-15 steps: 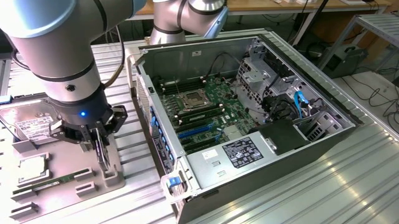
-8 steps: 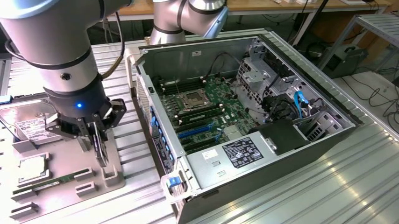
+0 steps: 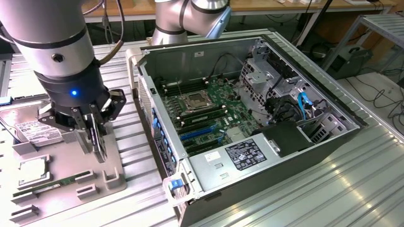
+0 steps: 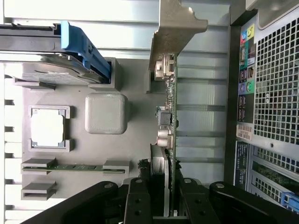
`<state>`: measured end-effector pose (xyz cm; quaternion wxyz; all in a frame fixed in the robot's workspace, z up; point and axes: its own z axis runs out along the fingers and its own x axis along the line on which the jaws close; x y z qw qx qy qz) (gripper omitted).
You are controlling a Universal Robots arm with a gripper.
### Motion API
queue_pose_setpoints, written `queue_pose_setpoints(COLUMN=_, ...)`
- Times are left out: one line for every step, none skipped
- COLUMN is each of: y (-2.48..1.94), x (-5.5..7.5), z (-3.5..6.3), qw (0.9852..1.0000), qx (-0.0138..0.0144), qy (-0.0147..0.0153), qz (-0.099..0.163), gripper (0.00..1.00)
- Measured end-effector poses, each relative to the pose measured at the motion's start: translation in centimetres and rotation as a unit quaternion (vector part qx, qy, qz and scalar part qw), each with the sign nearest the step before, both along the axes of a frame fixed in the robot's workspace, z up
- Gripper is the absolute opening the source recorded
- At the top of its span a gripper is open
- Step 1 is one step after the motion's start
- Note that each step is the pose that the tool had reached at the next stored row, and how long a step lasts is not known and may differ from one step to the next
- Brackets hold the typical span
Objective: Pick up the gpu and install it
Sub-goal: 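Pick up the gpu and move the gpu toward the slot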
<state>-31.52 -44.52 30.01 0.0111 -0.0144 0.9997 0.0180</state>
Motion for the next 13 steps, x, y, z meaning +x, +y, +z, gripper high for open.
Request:
queue_pose_setpoints(y=0.0, x=0.0, z=0.28, qw=1.0, qx=0.0, qy=0.0, qz=0.0, gripper=0.28)
queue_pose_setpoints(y=0.0, x=0.0, z=0.55, qw=1.0, qx=0.0, qy=0.0, qz=0.0, gripper=0.28)
queue_pose_setpoints(y=0.0, x=0.0, z=0.87, qw=1.0, qx=0.0, qy=0.0, qz=0.0, gripper=0.28)
queue_pose_setpoints(y=0.0, x=0.0, z=1.24, qw=1.0, qx=0.0, qy=-0.0001, qz=0.0, gripper=0.28)
queue_pose_setpoints(y=0.0, x=0.0, z=1.6, qw=1.0, qx=0.0, qy=0.0, qz=0.0, gripper=0.28)
queue_pose_setpoints(y=0.0, x=0.0, z=1.86, qw=1.0, qx=0.0, qy=0.0, qz=0.0, gripper=0.28)
queue_pose_setpoints(y=0.0, x=0.0, z=2.18, qw=1.0, qx=0.0, qy=0.0, qz=0.0, gripper=0.28)
queue_pose_setpoints(y=0.0, x=0.0, z=2.52, qw=1.0, qx=0.0, qy=0.0, qz=0.0, gripper=0.28)
queue_pose_setpoints(y=0.0, x=0.0, z=2.82, qw=1.0, qx=0.0, qy=0.0, qz=0.0, gripper=0.28)
queue_pose_setpoints(y=0.0, x=0.0, z=3.1, qw=1.0, qx=0.0, qy=0.0, qz=0.0, gripper=0.28)
queue_pose_setpoints(y=0.0, x=0.0, z=3.34, qw=1.0, qx=0.0, qy=0.0, qz=0.0, gripper=0.28)
queue_pose_setpoints(y=0.0, x=0.0, z=3.56, qw=1.0, qx=0.0001, qy=0.0, qz=0.0, gripper=0.28)
queue_pose_setpoints(y=0.0, x=0.0, z=3.85, qw=1.0, qx=0.0, qy=0.0, qz=0.0, gripper=0.28)
